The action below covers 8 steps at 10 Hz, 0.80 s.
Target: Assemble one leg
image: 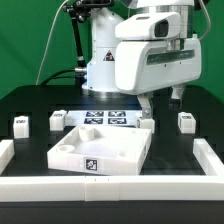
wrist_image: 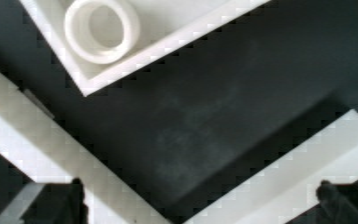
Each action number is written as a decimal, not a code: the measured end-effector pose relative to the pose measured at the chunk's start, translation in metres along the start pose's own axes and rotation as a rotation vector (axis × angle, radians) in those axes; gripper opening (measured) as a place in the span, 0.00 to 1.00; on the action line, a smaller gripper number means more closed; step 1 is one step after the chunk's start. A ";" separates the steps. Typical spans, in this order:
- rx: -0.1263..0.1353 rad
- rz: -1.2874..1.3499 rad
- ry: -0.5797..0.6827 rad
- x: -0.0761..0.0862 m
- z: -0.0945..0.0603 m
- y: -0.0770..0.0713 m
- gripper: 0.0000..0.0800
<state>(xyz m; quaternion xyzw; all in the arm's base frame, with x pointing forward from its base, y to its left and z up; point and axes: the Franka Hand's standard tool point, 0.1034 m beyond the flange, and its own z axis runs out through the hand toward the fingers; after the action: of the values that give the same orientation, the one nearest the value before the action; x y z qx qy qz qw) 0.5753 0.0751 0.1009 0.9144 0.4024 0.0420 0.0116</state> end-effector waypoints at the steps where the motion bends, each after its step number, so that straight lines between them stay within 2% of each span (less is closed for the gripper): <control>1: 0.000 0.000 0.000 0.000 0.000 0.000 0.81; 7: 0.001 -0.008 0.000 -0.001 0.000 0.000 0.81; 8: 0.009 -0.104 -0.010 -0.009 0.004 -0.001 0.81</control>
Offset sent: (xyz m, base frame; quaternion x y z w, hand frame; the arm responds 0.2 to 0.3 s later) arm 0.0000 0.0000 0.0000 0.0000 0.0000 0.0000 1.0000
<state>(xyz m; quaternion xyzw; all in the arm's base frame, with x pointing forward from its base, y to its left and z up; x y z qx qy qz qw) 0.5686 0.0693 0.0961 0.8926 0.4494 0.0351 0.0115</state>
